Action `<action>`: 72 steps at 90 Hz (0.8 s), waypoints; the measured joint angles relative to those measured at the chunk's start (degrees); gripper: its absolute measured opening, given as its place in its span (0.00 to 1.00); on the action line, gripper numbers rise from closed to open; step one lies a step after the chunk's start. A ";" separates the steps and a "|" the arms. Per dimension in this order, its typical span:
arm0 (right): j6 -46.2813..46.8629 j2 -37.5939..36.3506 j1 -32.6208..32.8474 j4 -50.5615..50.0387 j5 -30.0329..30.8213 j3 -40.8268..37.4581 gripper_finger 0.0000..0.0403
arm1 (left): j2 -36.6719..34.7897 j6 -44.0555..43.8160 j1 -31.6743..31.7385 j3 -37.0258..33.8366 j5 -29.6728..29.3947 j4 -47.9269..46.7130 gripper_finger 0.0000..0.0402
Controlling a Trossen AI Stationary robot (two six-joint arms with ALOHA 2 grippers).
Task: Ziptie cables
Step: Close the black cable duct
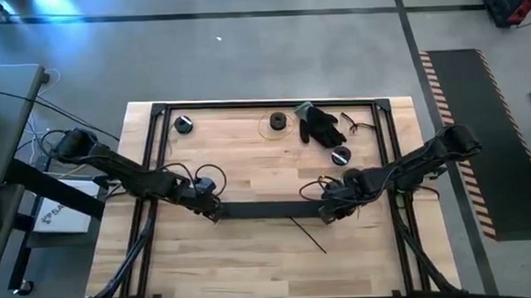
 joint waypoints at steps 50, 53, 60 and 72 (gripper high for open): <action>3.37 2.65 2.31 6.03 5.81 -2.99 0.00 | 2.30 0.08 0.39 -0.07 -0.67 5.44 0.00; 3.28 2.54 2.42 5.32 5.63 -2.80 0.00 | 1.93 0.07 0.42 -0.07 -0.54 5.03 0.00; 3.19 2.10 3.14 1.94 5.91 -1.79 0.00 | 1.02 -0.32 0.43 -0.01 0.02 3.16 0.00; 4.27 1.62 4.72 -1.41 5.09 -1.57 0.00 | -0.38 -0.57 0.42 0.00 0.07 1.15 0.00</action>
